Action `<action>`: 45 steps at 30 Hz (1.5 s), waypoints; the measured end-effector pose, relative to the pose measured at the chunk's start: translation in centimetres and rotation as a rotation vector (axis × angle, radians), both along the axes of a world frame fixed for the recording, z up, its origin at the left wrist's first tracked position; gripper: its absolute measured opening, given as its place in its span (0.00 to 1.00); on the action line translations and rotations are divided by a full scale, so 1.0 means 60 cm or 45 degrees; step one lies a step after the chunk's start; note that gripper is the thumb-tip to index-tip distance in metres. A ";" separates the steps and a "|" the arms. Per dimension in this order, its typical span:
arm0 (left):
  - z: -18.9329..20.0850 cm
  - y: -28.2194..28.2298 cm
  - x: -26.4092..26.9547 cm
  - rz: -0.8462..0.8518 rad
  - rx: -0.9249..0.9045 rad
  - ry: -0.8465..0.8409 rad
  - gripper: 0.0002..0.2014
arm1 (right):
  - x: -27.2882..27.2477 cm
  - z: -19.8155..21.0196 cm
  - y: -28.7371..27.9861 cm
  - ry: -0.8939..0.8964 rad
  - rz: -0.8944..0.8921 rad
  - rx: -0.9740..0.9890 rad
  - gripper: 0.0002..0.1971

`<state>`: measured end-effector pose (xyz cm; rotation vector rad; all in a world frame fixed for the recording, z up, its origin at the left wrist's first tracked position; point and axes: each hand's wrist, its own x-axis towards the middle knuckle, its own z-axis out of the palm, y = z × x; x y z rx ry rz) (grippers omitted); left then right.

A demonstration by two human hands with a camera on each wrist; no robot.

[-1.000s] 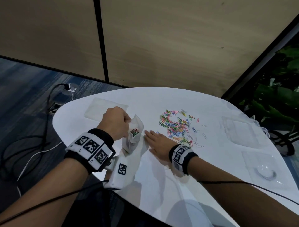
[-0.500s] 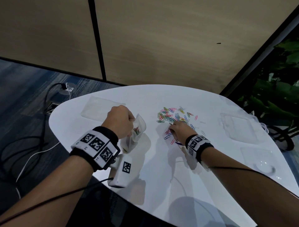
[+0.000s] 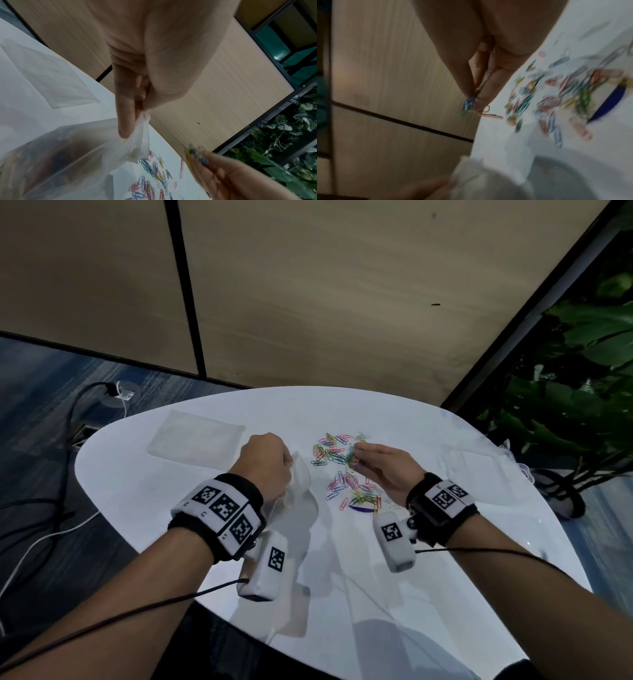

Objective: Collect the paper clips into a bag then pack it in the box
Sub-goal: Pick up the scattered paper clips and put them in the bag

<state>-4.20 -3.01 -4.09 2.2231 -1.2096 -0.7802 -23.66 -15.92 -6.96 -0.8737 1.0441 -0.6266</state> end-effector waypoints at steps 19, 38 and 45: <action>-0.009 -0.028 -0.021 0.068 -0.160 0.213 0.10 | 0.067 0.022 0.050 0.693 0.642 -1.034 0.12; -0.012 -0.010 0.033 0.120 -0.164 0.100 0.12 | 0.039 -0.165 -0.161 2.018 0.760 -0.742 0.29; -0.029 -0.017 0.034 0.081 -0.189 0.105 0.12 | 0.098 -0.158 -0.174 1.825 0.955 -1.055 0.26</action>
